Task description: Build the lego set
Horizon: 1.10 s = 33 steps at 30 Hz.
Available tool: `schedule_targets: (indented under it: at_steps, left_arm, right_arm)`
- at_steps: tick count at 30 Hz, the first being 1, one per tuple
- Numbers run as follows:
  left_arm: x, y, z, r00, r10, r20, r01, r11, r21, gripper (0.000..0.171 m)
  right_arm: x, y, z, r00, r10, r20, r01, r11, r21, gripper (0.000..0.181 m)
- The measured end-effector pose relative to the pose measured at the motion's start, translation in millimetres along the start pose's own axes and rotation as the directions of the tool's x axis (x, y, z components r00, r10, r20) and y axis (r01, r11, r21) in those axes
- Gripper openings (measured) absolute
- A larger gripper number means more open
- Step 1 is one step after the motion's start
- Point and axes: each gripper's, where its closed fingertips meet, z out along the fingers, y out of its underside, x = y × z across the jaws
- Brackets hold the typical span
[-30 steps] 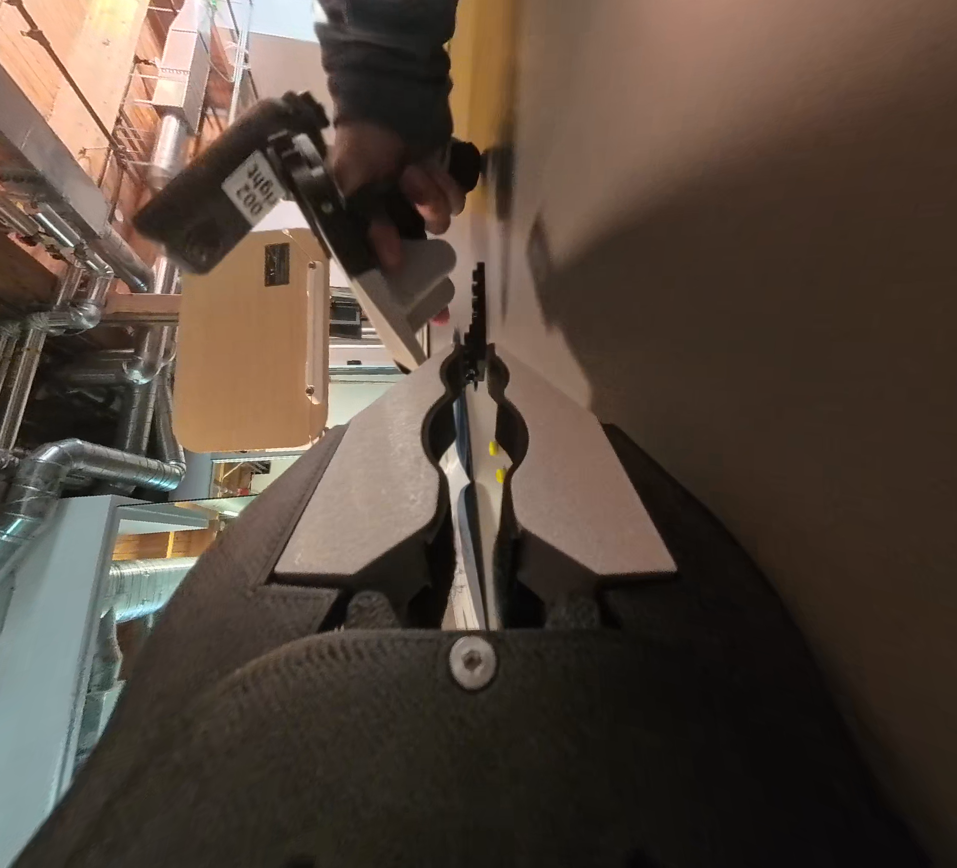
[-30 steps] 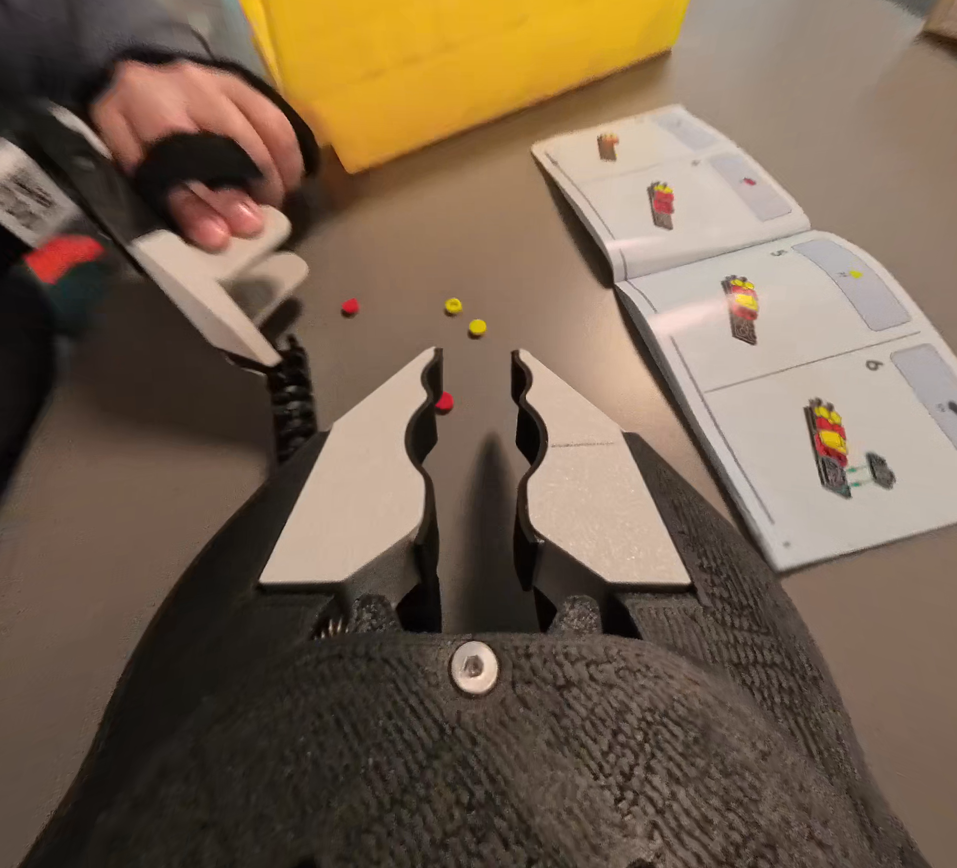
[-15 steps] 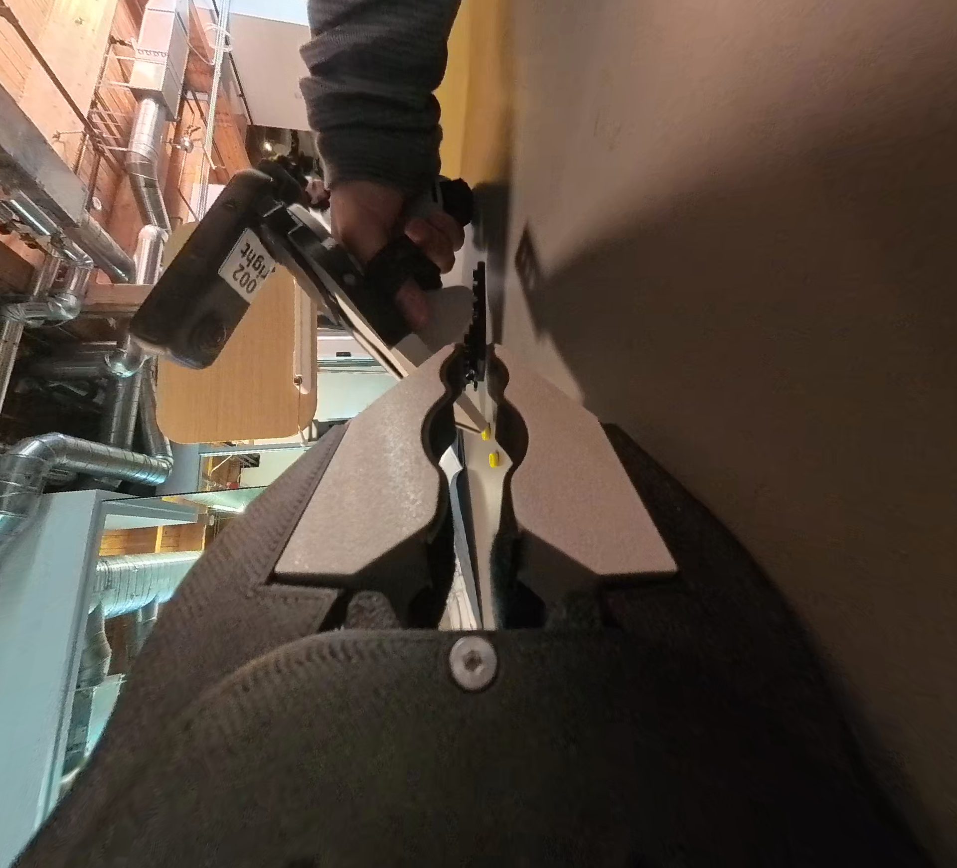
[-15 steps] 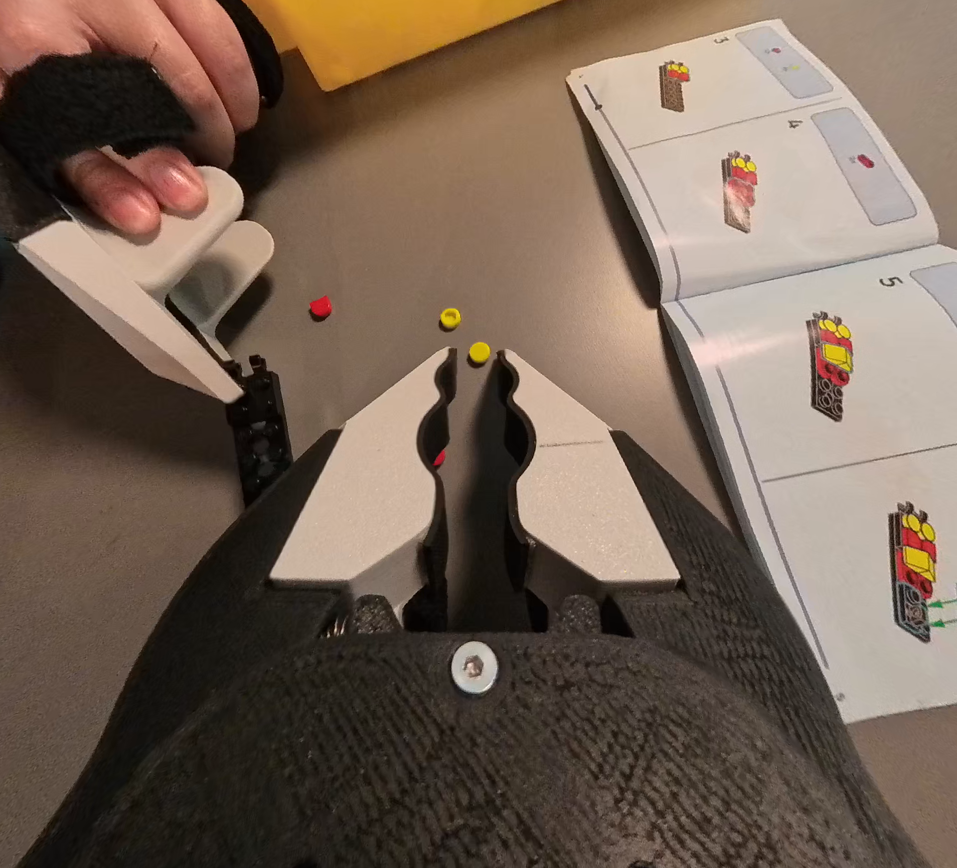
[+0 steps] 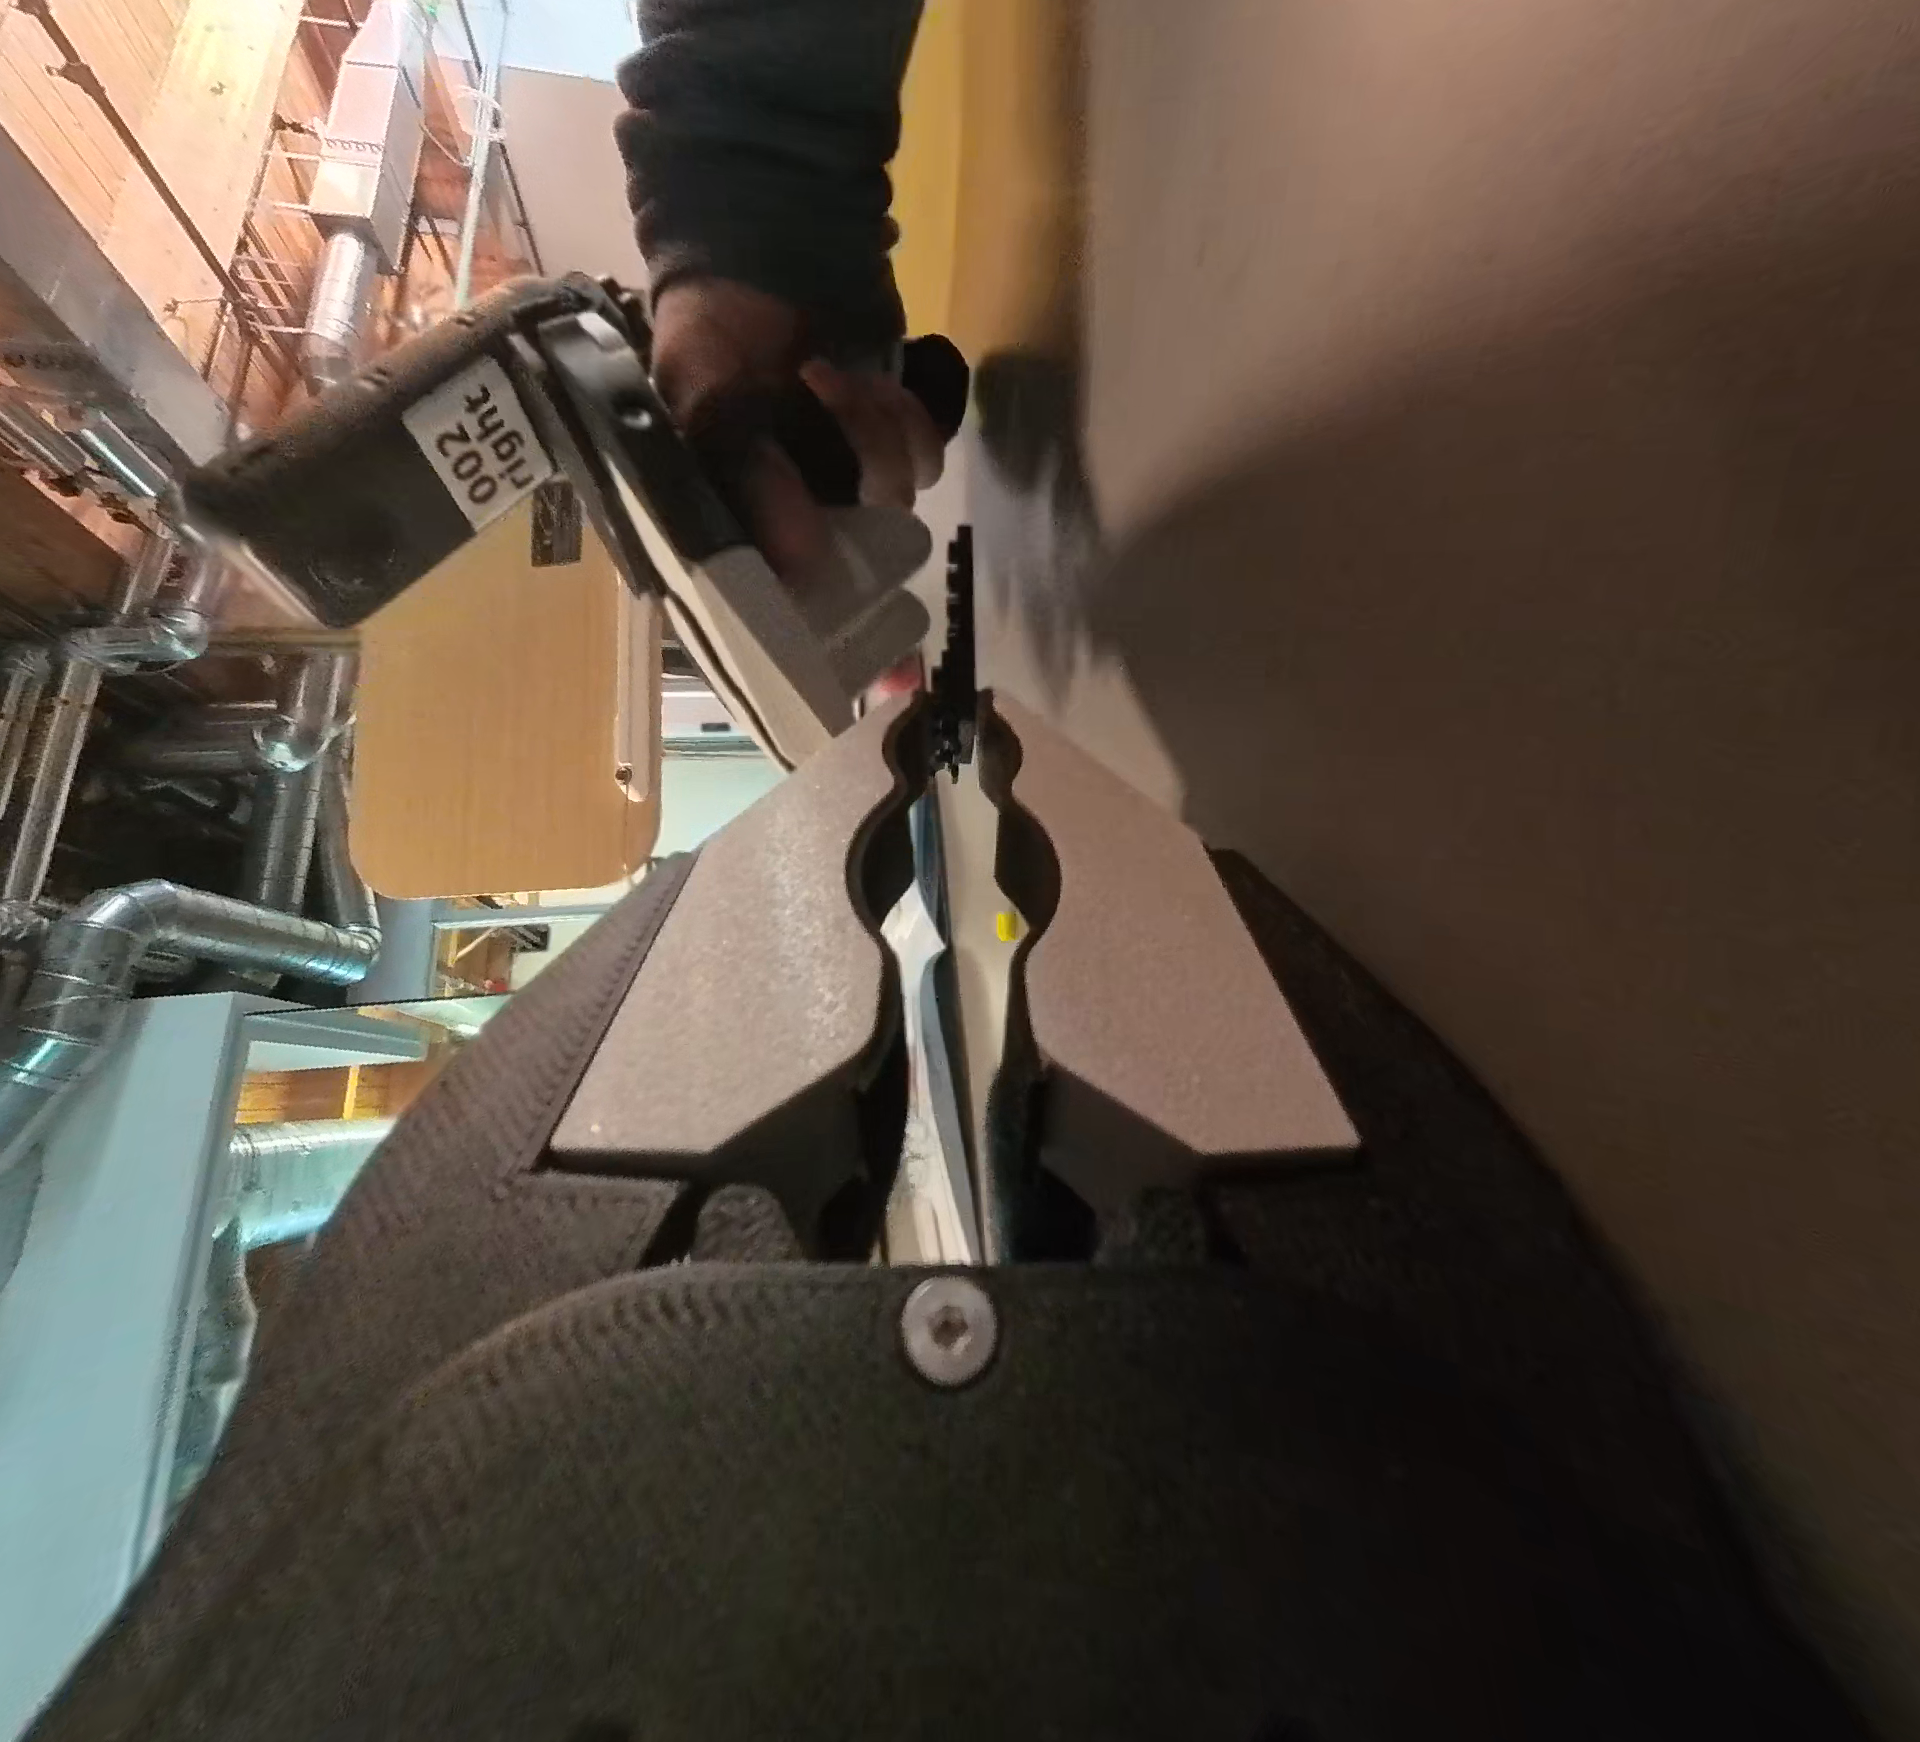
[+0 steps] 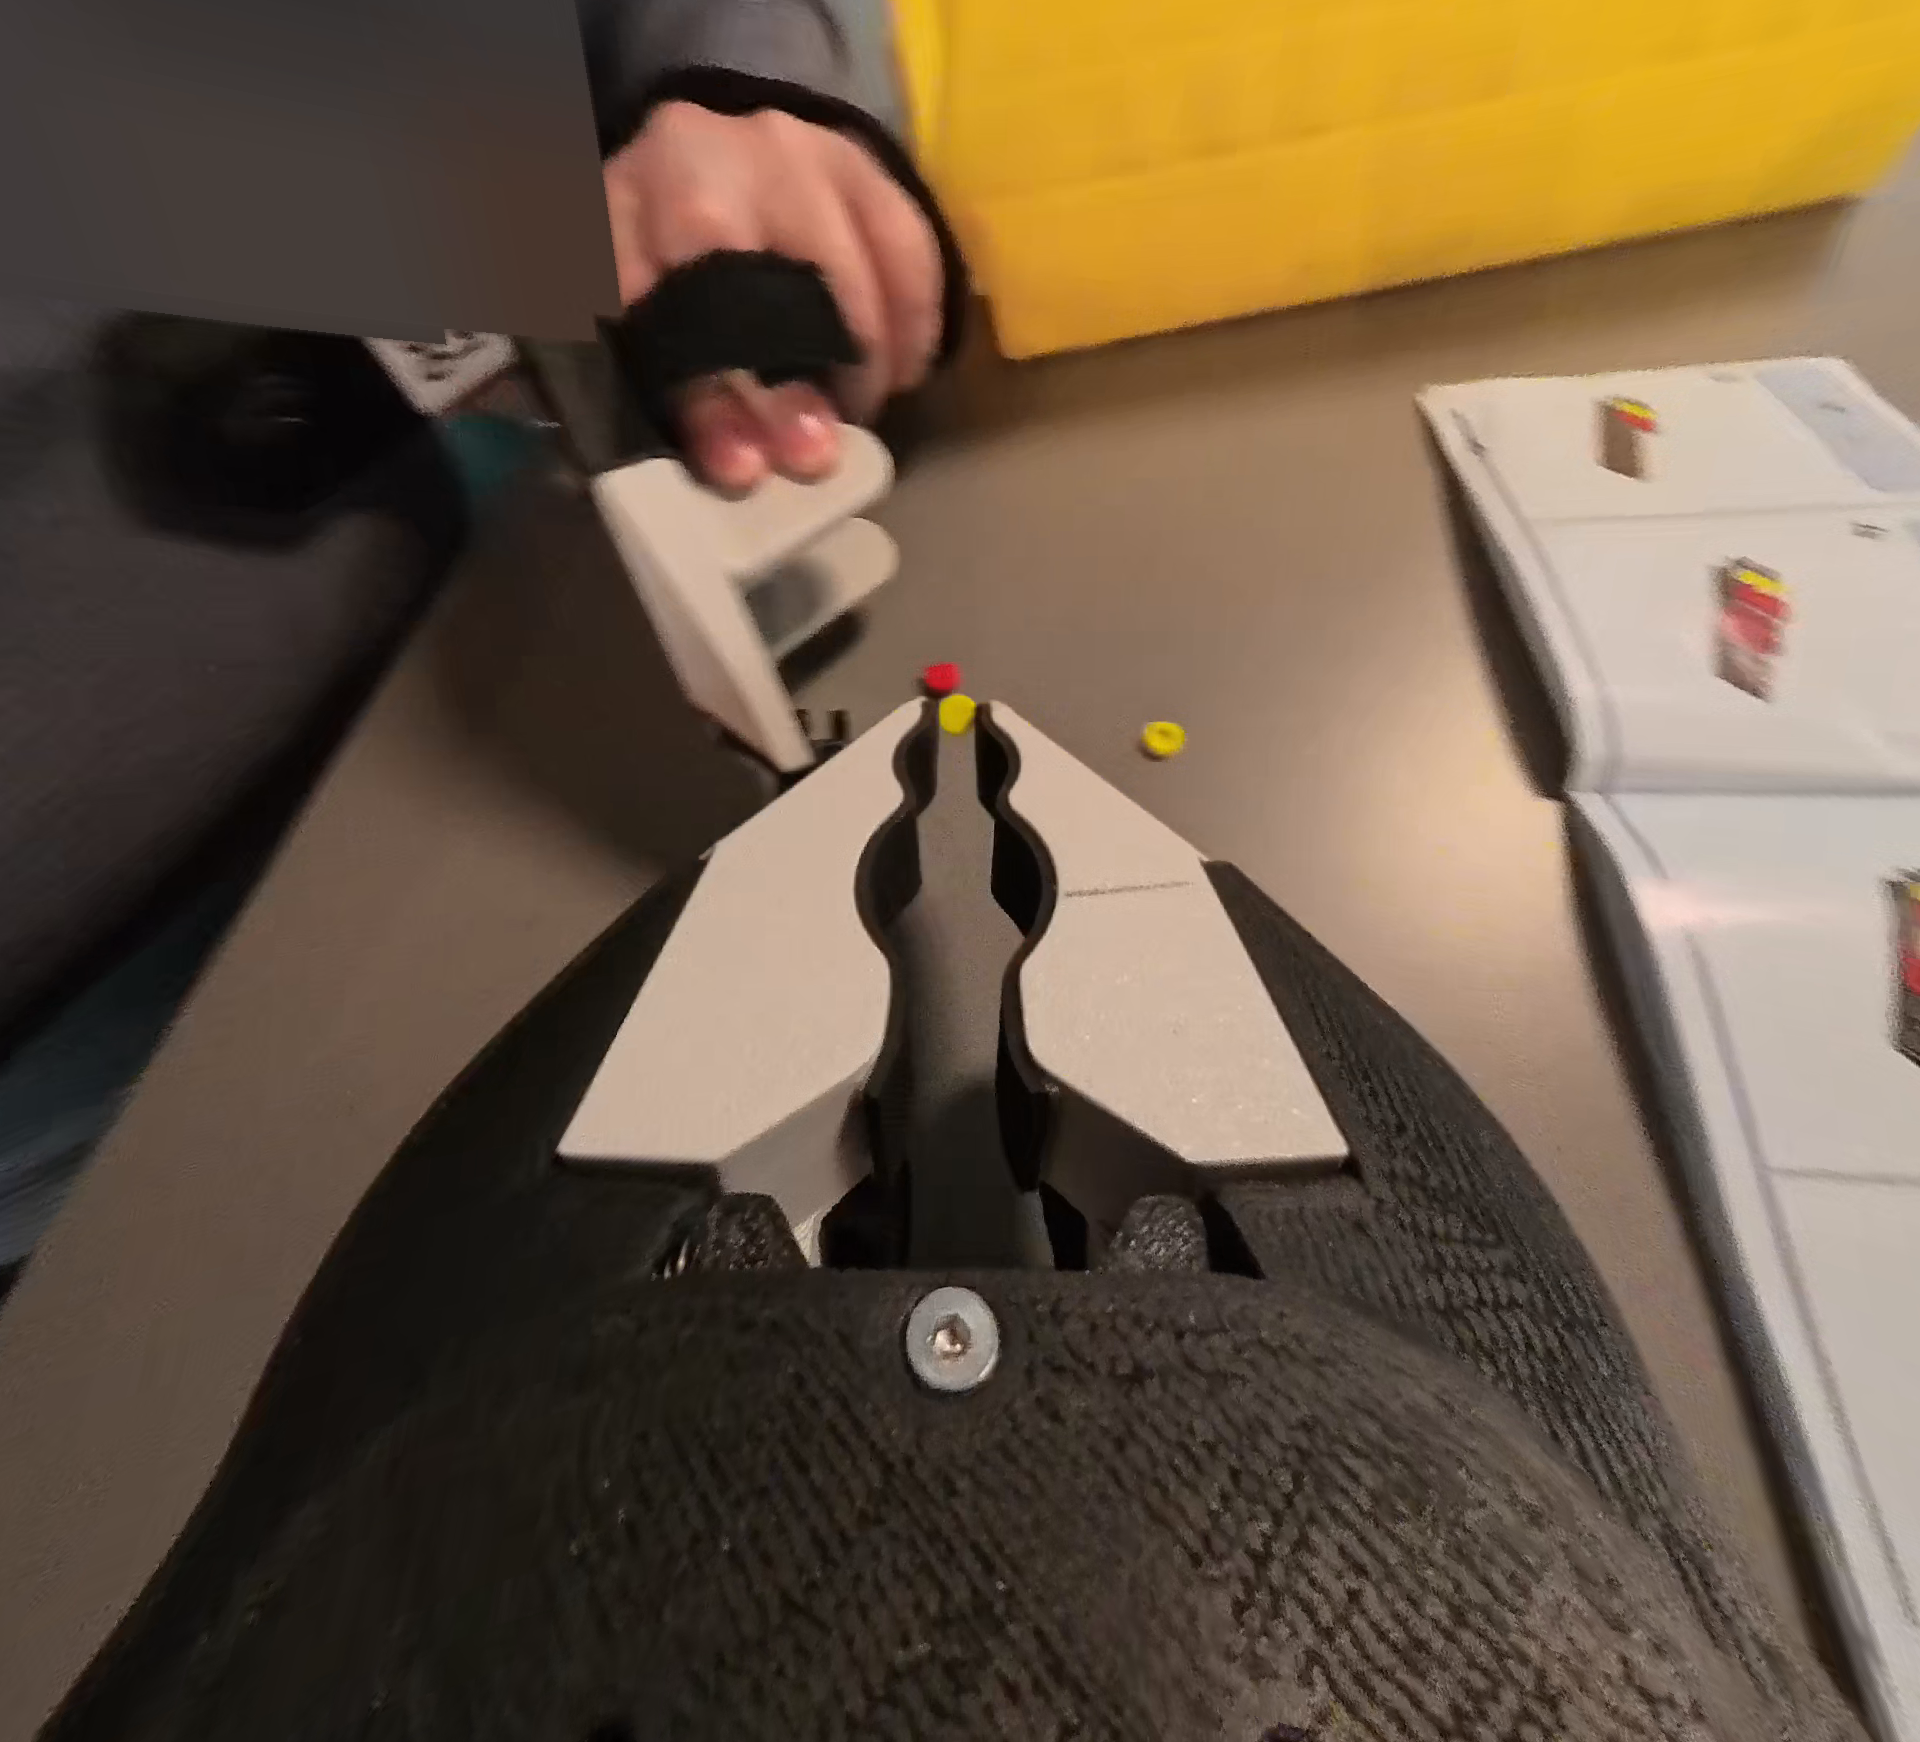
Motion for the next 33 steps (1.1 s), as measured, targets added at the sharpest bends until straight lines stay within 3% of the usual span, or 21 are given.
schedule_targets:
  at_steps: [7, 22, 27, 33]
  left_arm:
    - [-1, -2, -1, 0.999, 0.036, 0.012, -0.036, 0.999, 0.024, 0.008]
    - [-11, -4, -3, 0.997, 0.054, 0.061, -0.057, 0.997, 0.053, 0.008]
    - [-6, -2, -2, 0.999, 0.038, 0.022, -0.039, 0.998, 0.05, 0.008]
    - [-2, 1, 0, 1.0, 0.015, -0.025, -0.015, 0.999, 0.029, 0.008]
  right_arm:
    - [-26, 4, -4, 0.991, -0.046, 0.127, 0.052, 0.998, -0.045, 0.005]
    - [-30, -4, -11, 0.991, -0.095, 0.098, 0.102, 0.993, -0.064, 0.004]
    - [-15, 1, -20, 0.997, -0.077, -0.003, 0.077, 0.994, -0.079, 0.005]
    - [16, 15, -23, 0.954, 0.037, -0.297, -0.063, 0.995, -0.078, 0.005]
